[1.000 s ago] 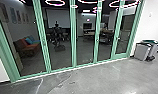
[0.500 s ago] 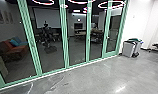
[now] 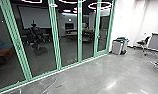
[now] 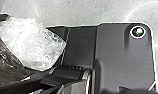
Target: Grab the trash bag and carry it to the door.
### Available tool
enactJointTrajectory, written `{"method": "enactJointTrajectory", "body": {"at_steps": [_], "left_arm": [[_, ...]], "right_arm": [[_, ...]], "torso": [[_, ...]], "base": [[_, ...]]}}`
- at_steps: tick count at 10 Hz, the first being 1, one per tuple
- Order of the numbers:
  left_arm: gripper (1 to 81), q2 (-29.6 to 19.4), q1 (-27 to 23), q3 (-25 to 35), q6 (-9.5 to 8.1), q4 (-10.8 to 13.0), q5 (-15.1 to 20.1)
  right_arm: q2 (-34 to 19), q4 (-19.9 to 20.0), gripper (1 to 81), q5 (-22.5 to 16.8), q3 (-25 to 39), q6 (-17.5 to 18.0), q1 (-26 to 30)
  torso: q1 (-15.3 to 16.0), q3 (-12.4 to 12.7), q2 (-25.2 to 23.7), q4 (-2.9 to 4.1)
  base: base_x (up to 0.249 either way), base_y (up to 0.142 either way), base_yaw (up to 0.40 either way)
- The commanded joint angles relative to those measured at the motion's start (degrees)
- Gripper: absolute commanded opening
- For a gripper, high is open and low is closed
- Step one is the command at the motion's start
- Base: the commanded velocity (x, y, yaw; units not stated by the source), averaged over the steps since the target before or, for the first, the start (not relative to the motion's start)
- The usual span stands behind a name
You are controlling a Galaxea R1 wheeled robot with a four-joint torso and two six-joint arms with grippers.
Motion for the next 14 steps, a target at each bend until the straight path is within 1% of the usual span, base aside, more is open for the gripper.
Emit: {"method": "enactJointTrajectory", "body": {"at_steps": [1,8,11,14], "left_arm": [[1.0,-0.3,-4.2,-0.1,0.29,0.3,3.7],[1.0,-0.2,-4.2,-0.1,0.29,0.3,3.8],[1.0,-0.1,-4.2,-0.1,0.29,0.9,3.7],[1.0,-0.1,-4.2,-0.1,0.29,0.9,3.7]], "right_arm": [[0.8,-0.5,81.1,-2.7,0.5,-0.1,2.9],[0.8,-0.6,81.1,-2.7,0.5,-0.1,2.8],[0.8,-0.6,81.1,-2.7,0.4,-0.1,2.8],[0.8,-0.6,81.1,-2.7,0.4,-0.1,2.8]], "torso": [[0.0,0.0,0.0,0.0],[0.0,0.0,0.0,0.0],[0.0,0.0,0.0,0.0],[0.0,0.0,0.0,0.0]], "base": [[0.0,0.0,-0.237],[0.0,0.0,-0.179],[0.0,0.0,-0.16],[0.0,0.0,-0.205]]}}
